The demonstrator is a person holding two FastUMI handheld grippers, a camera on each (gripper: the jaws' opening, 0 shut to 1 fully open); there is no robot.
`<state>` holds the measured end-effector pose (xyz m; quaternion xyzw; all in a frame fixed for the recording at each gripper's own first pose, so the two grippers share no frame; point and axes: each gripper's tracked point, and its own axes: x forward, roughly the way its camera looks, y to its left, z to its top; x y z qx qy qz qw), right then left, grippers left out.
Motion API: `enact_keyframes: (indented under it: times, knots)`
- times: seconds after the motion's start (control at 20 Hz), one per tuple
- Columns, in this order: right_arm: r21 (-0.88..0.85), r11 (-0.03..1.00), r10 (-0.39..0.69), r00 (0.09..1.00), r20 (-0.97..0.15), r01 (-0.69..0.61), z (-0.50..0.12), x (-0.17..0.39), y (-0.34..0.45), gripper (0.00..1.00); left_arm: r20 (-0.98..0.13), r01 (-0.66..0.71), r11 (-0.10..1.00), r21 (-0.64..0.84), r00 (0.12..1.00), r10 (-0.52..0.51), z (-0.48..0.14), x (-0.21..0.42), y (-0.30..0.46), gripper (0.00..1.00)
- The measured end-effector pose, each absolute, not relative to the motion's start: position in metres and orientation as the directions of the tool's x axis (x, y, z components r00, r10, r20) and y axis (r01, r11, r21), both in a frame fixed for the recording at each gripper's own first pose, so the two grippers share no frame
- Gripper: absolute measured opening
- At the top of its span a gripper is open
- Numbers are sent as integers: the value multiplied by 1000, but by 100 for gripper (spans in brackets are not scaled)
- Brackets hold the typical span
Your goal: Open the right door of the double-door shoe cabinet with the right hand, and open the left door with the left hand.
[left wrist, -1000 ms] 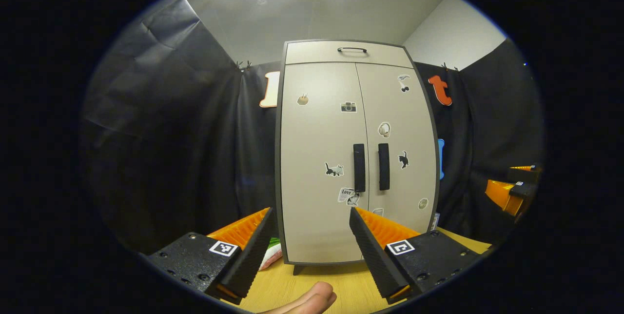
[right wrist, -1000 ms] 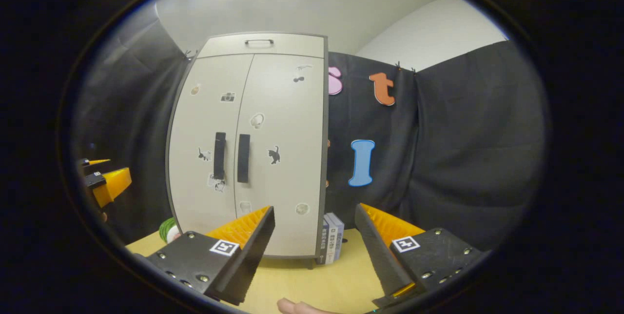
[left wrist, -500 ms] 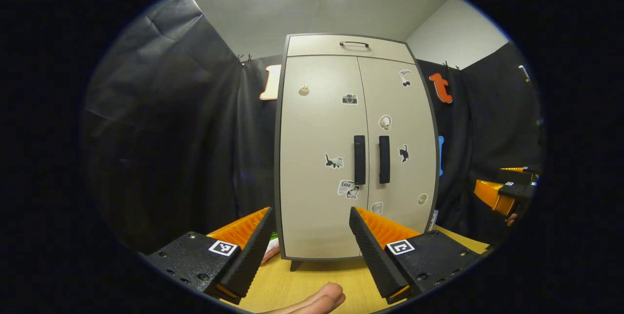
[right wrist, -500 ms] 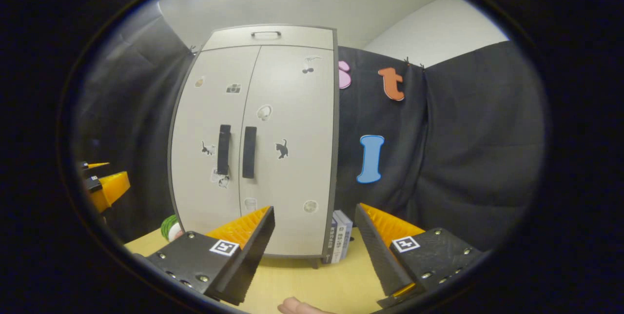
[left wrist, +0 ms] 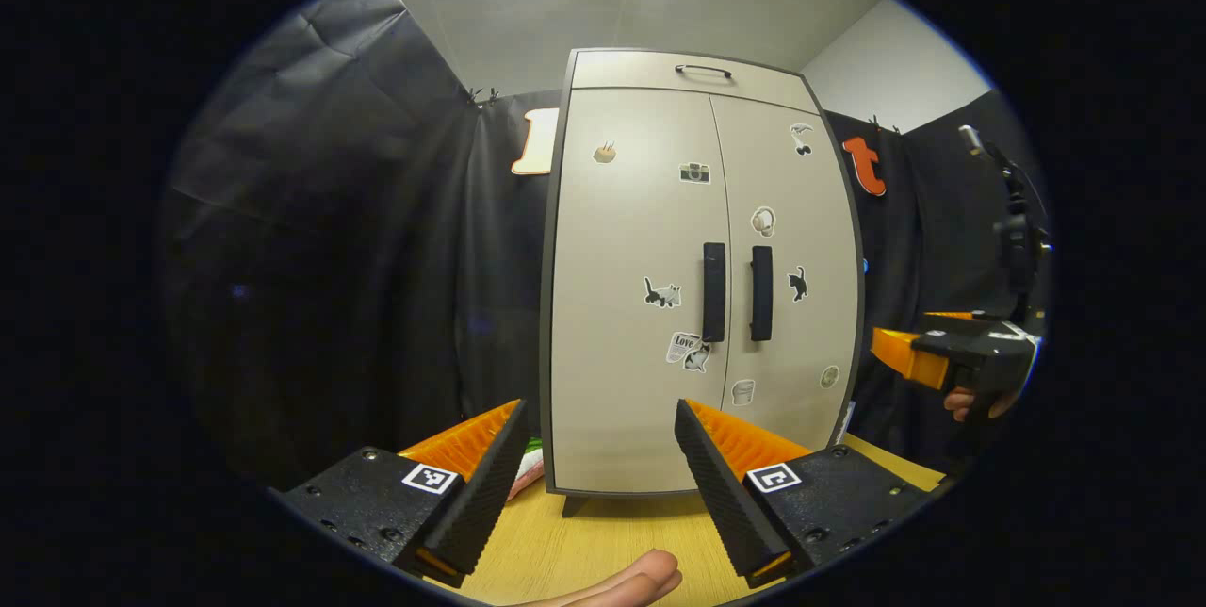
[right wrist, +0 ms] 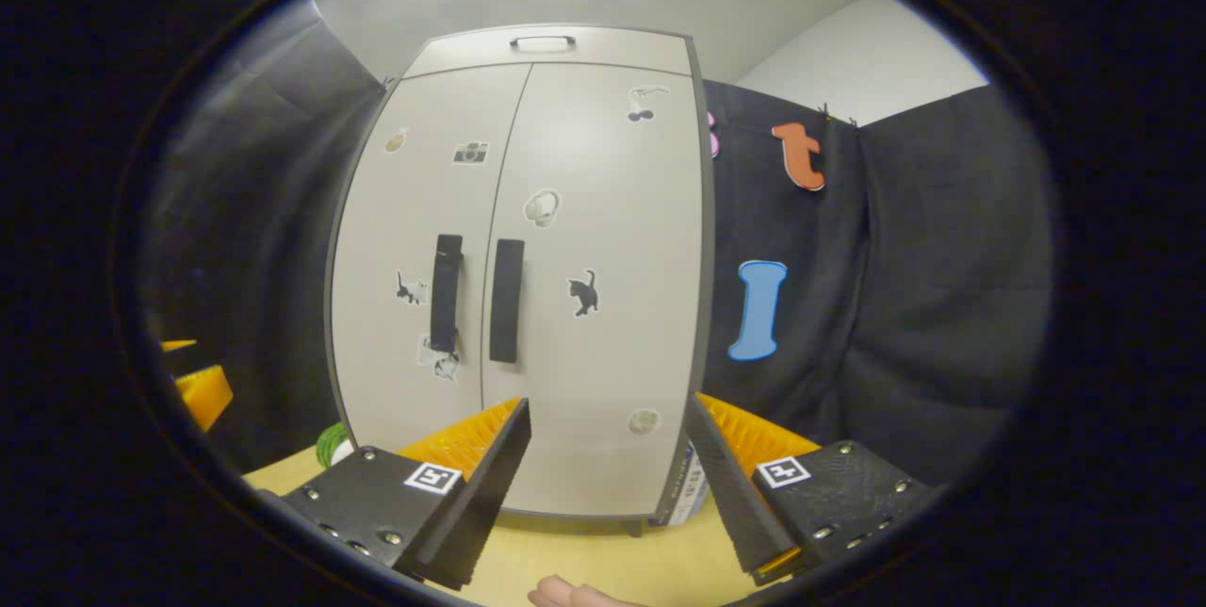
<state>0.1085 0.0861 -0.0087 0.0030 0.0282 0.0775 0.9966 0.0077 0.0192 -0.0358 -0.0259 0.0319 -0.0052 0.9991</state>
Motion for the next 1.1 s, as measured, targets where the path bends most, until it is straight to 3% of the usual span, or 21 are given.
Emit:
enact_keyframes:
  times: [0.05,0.4,0.75,0.8,0.85,0.9,1.1]
  knots:
    - [32,984,177,982,-58,-176,-5,120,96,98,-68,21,998,-52,997,-25,-38,7,17,96]
    - [76,963,262,964,-40,-258,26,195,152,98,-81,32,997,-64,996,-38,-50,8,28,96]
    - [71,947,319,944,-81,-314,17,232,201,98,-98,22,998,-56,995,-28,-66,6,51,96]
    - [62,950,312,945,-94,-307,14,236,205,94,-104,22,998,-58,994,-28,-68,7,53,96]
    - [55,949,313,945,-97,-309,13,238,209,97,-106,22,998,-58,994,-28,-70,7,55,96]
    - [48,950,311,945,-95,-308,13,243,214,95,-107,18,998,-54,994,-24,-71,7,58,96]
    - [40,963,268,955,-129,-265,5,255,220,64,-102,14,999,-50,995,-19,-74,8,65,96]
